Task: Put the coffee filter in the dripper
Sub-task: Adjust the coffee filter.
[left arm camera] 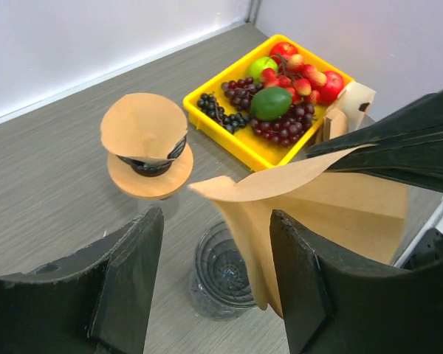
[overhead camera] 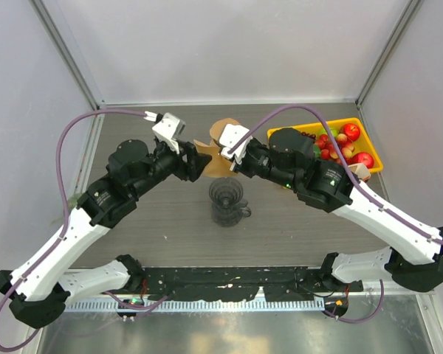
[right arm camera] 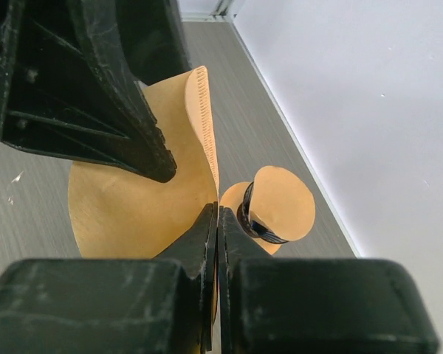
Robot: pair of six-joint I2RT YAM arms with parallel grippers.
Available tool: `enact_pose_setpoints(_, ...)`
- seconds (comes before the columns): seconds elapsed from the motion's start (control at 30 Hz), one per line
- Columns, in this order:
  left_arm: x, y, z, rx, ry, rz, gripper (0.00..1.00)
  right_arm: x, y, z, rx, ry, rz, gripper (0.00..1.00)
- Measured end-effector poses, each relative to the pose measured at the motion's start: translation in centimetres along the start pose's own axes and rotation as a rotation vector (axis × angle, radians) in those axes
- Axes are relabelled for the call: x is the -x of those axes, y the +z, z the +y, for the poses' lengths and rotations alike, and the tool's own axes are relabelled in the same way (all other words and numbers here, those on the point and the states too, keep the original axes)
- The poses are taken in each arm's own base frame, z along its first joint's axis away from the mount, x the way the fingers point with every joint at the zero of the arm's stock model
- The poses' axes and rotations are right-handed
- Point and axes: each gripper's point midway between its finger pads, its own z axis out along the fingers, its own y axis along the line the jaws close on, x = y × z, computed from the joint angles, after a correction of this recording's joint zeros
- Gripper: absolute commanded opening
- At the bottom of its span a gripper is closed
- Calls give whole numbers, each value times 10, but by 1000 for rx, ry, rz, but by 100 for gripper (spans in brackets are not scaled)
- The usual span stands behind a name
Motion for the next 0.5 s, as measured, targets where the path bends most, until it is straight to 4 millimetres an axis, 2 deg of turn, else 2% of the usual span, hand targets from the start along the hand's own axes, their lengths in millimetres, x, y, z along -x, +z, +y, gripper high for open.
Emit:
enact_pose_setpoints(0.2, -10, 4, -11, -74, 38, 44, 64, -8, 3, 10, 58, -49, 28, 5)
enact_pose_setpoints(0.27, -15, 7, -13, -86, 41, 67, 73, -10, 6, 11, 65, -63, 38, 5)
enact_pose_setpoints(0.3, -17, 8, -13, -89, 44, 77, 74, -10, 7, 11, 69, -72, 42, 5)
enact_pose_setpoints(0.5, -20, 10, -13, -92, 69, 111, 67, -15, 10, 15, 93, -153, 64, 5)
